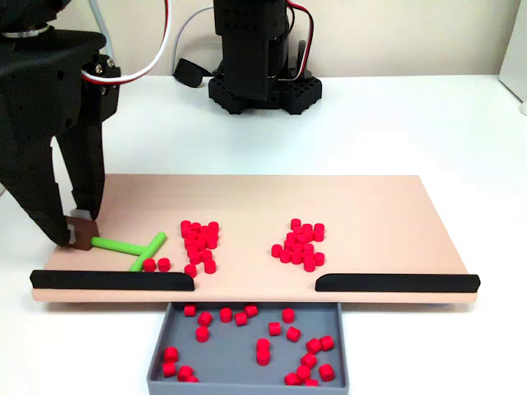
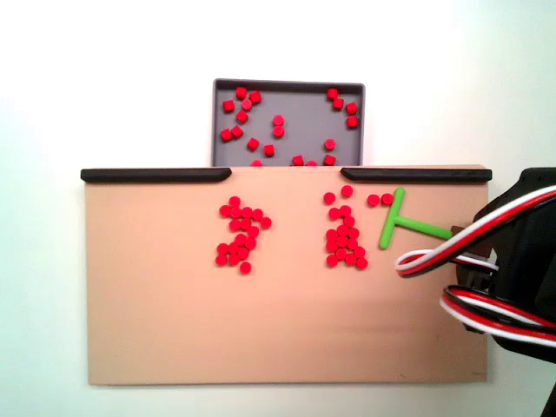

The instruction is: Push granules from right to the grey container

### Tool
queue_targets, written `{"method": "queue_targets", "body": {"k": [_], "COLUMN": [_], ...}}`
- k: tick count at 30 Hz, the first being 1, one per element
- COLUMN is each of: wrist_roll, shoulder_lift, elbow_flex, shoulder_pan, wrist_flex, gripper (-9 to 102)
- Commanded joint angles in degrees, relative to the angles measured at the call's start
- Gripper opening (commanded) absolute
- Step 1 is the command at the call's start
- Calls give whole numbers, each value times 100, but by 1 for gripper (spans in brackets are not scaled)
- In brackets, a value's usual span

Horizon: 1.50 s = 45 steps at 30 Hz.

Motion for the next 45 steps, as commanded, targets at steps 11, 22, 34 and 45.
{"method": "queue_targets", "body": {"k": [11, 22, 34, 45], "wrist_roll": [-1107, -1020, -888, -686], "shoulder_lift": [26, 79, 88, 105], "elbow_flex": [-185, -105, -88, -88], "shoulder_pan": [-211, -325, -457, -598], "wrist_flex": [0, 35, 70, 70], "gripper": [0, 0, 0, 0]}}
